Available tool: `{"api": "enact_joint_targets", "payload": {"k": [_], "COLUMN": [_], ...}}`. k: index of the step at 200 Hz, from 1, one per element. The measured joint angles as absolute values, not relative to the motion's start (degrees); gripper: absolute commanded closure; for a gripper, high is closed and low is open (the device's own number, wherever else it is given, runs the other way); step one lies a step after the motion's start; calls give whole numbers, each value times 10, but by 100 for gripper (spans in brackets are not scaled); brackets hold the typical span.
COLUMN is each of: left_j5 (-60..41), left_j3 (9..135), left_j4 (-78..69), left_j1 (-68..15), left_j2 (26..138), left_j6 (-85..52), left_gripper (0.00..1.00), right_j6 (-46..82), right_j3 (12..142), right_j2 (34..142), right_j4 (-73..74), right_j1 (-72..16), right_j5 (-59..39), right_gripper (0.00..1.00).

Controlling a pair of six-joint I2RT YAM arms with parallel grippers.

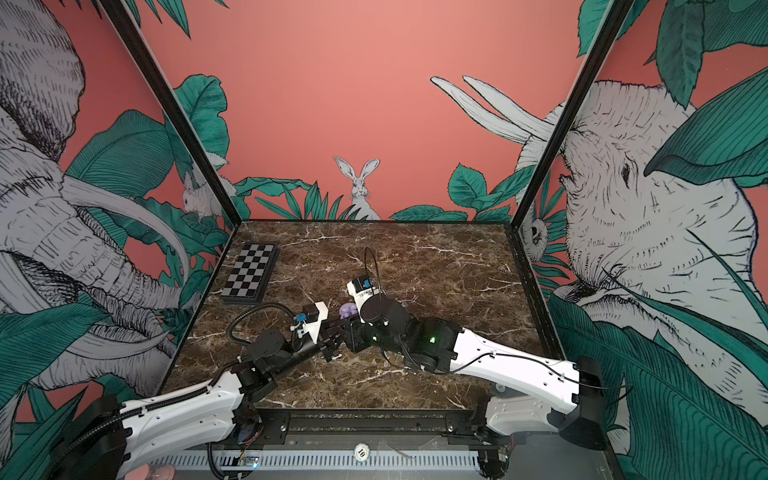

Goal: Insert the wireless bluetooth earbuds into the charging case
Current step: 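Open the right gripper and release the seated lavender earbud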

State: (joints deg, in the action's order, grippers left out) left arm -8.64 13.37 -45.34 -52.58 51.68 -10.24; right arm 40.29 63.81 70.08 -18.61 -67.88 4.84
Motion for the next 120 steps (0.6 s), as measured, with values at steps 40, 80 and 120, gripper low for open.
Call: {"api": "enact_joint_targets", "payload": {"k": [40, 80, 120], "left_j5": [-89, -91, -92], "left_j3": [134, 134, 134], "left_j4": [-453, -453, -453], "left_j1": [-526, -526, -526], "left_j2": [517, 517, 517], "left_j6": [-102, -102, -102], "left_gripper": [100, 100, 100], "right_j6": [405, 406, 406], "right_j3": [638, 638, 638], "right_j2": [701, 701, 701], "right_j4": [-182, -178, -174], "right_j1": [-679, -679, -679], "right_j5": [41, 38, 38], "right_gripper": [57, 57, 57]}}
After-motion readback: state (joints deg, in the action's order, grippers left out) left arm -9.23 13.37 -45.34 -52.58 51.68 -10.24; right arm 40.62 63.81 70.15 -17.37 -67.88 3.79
